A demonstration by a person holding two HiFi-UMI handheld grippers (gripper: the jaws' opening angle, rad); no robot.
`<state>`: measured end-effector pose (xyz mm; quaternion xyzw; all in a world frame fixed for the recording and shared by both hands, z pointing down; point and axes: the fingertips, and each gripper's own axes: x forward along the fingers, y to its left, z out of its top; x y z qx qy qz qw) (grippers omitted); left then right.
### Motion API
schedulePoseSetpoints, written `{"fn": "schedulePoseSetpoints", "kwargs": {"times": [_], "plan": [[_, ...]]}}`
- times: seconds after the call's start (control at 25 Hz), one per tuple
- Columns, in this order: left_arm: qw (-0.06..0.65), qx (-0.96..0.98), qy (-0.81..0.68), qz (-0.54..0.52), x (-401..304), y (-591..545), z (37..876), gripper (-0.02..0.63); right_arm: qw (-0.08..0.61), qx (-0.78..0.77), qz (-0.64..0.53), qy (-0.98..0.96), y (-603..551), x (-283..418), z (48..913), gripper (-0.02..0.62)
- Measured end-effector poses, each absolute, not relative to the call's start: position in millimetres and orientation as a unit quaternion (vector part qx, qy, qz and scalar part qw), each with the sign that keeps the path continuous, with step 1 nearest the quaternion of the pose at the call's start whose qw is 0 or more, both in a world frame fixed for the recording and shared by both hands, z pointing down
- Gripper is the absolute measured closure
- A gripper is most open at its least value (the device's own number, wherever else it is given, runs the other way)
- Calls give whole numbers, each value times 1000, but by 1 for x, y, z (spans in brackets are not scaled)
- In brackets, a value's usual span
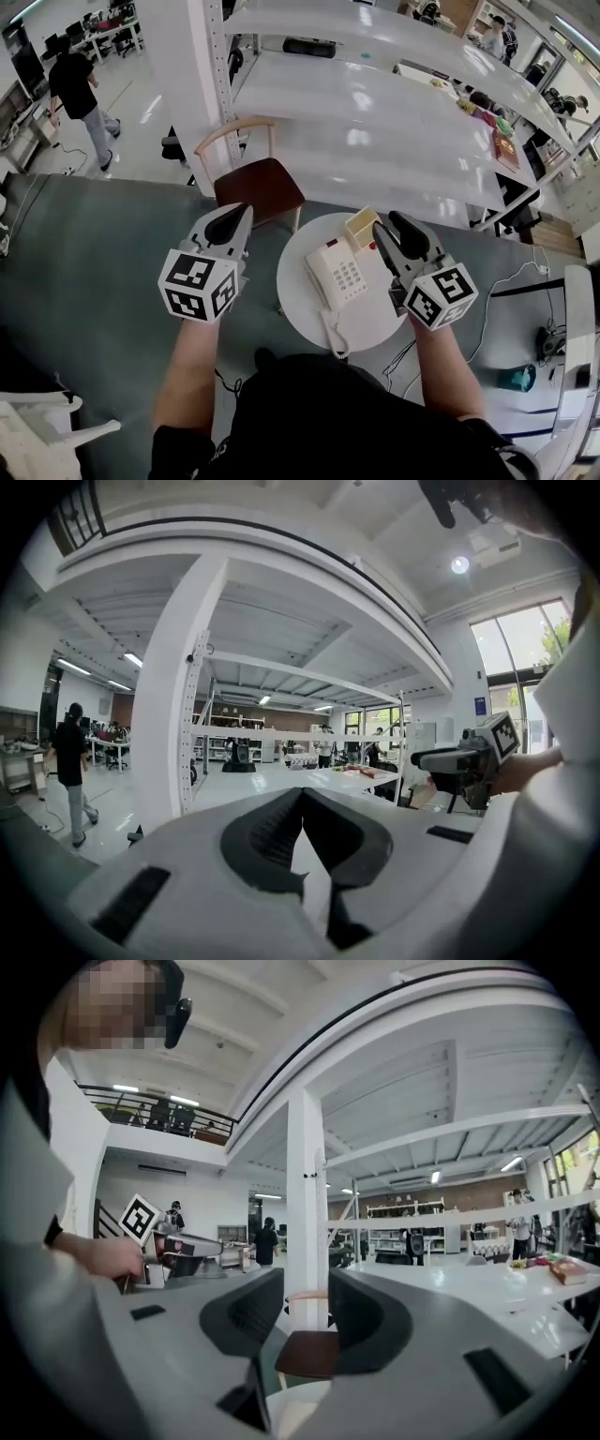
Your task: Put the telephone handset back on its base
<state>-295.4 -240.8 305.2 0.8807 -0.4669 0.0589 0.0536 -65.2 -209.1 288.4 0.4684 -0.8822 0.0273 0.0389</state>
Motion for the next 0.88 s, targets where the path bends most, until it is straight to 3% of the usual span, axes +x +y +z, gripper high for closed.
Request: {"fn": "schedulePoseSetpoints", "kwargs": {"times": [0.68, 0.88], "plan": [[27, 870, -490, 55, -211, -234, 276, 595, -33, 477, -34, -878, -202, 42, 218, 589], [23, 869, -491, 56, -209, -241, 271, 595, -17, 474, -40, -879, -203, 43, 222, 591]]}}
